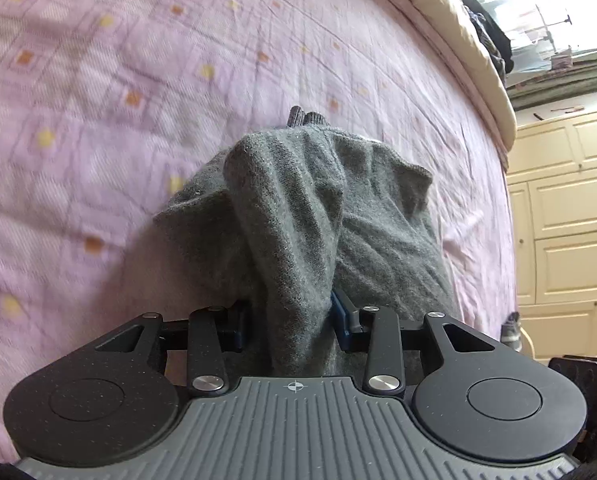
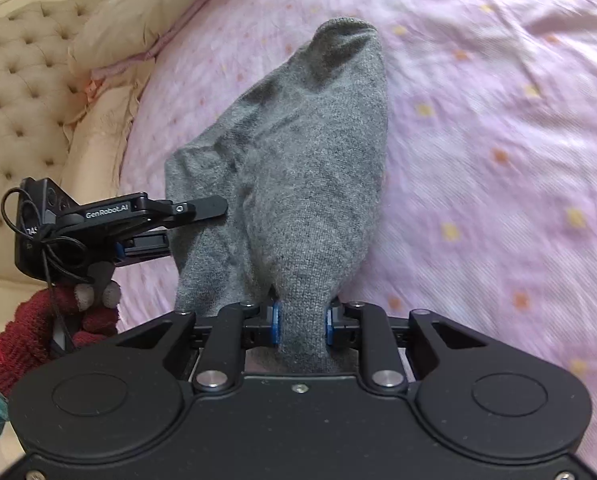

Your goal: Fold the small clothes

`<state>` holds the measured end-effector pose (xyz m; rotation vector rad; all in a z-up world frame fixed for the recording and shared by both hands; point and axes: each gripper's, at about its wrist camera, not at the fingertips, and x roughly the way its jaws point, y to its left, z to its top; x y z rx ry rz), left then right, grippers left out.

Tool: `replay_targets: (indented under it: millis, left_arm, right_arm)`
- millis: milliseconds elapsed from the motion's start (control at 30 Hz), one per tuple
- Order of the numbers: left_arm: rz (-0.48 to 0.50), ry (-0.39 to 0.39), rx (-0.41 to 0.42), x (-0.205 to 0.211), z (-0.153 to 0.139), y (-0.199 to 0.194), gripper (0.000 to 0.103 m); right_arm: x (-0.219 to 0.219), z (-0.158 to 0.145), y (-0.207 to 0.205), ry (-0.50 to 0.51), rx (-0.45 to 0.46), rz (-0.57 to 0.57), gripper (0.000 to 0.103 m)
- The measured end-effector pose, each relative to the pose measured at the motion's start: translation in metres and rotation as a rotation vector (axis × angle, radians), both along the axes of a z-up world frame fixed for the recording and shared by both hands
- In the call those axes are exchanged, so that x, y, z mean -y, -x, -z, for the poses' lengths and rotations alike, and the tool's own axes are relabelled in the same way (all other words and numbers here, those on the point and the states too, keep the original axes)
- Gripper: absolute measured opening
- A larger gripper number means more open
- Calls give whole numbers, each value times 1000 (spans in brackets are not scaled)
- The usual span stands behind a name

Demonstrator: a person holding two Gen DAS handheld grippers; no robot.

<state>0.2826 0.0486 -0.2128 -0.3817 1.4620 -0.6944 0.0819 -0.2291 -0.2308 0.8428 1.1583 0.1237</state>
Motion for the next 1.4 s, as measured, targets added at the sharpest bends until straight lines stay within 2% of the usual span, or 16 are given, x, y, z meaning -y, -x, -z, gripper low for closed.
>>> replay_targets:
  millis: [133,233,333,367,400,467,600,667,733,800,833,867,933,1000,1200,1400]
  left_arm:
    - [30,-7,-9,17,-2,53,37]
    - [44,-48,31,27,-1,81,38]
    - [9,-155,135,31,1,94,47]
    - [-6,-179,165,30,2,95,54]
    - [-20,-200,194,32,1,95,59]
    - [-17,-229,245,35,-1,94,60]
    - [-9,-303,355,46,-20,101,60]
    - [-39,-361,409,40,-32,111,60]
    - [-66,-405,457,36,-46,118,62]
    - [-70,-471,514,34,-61,132,74]
    - [-64,-498,532,36,-68,138,77]
    - [-53,-521,543,37,-75,144,81]
    - [-23,-534,544,40,-85,155,83]
    - [3,-533,535,44,-95,167,95]
    - [15,-541,575,60,-123,214,96]
    - [-52,-573,586,65,-148,249,95]
  right_arm:
    - [16,-1,55,-3,-31,1,31]
    - [22,3,85,34,-46,-22,36]
    - [18,4,95,164,-61,-66,38]
    - [18,3,97,185,-58,-70,40]
    - [19,1,99,197,-45,-67,43]
    - [20,-6,105,241,-11,-62,60]
    - [23,-27,122,349,84,-76,67]
    - [19,-37,123,395,130,-73,84]
    - [15,-47,121,444,175,-72,89]
    - [10,-56,120,497,203,-65,98]
    - [8,-62,120,517,223,-59,103]
    - [7,-66,122,524,245,-52,103]
    - [3,-75,124,518,284,-35,103]
    - [1,-83,127,516,310,-18,103]
    - [-5,-106,141,610,327,51,103]
    - [-8,-119,153,603,331,42,103]
